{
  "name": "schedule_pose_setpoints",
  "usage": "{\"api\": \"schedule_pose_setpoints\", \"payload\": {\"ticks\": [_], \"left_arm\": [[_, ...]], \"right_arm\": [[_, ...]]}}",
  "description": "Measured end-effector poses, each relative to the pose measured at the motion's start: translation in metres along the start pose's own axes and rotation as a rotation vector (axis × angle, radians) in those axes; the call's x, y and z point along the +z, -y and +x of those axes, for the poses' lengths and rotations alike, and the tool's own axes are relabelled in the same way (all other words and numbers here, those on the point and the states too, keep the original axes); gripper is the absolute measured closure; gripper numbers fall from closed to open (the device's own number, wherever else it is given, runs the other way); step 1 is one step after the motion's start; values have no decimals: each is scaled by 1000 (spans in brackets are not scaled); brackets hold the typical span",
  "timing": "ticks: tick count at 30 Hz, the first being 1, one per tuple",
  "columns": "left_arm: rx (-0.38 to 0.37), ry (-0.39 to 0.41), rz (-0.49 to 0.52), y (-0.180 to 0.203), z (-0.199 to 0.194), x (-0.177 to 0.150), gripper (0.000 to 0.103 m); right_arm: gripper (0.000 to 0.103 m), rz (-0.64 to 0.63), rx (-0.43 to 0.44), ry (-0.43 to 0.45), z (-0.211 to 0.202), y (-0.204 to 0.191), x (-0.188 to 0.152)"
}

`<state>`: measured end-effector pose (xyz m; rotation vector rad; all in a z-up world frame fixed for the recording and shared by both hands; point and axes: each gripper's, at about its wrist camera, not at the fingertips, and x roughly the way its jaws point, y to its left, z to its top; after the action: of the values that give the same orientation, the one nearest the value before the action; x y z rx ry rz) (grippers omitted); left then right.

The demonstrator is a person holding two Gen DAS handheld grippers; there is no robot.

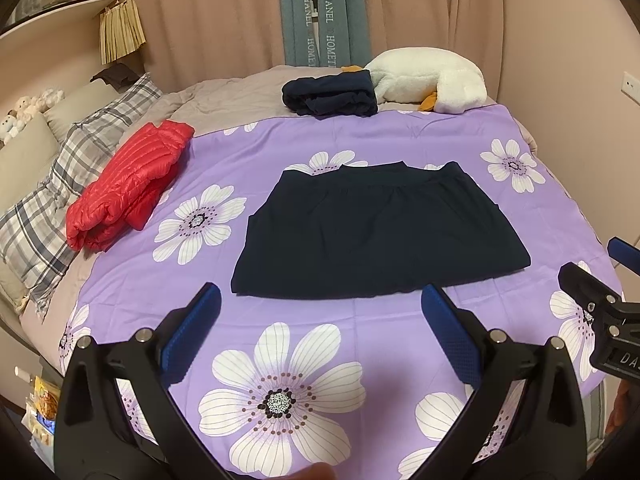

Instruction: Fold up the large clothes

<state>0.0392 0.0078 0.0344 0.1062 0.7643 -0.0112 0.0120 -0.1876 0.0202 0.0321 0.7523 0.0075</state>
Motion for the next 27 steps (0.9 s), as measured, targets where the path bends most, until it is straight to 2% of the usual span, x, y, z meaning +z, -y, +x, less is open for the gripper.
{"api": "schedule_pose_setpoints", "payload": {"ticks": [27], "left_arm": [[-3, -1, 7, 1, 2, -1, 2]], "right_arm": [[1, 1, 1, -3, 0, -1, 0]]}}
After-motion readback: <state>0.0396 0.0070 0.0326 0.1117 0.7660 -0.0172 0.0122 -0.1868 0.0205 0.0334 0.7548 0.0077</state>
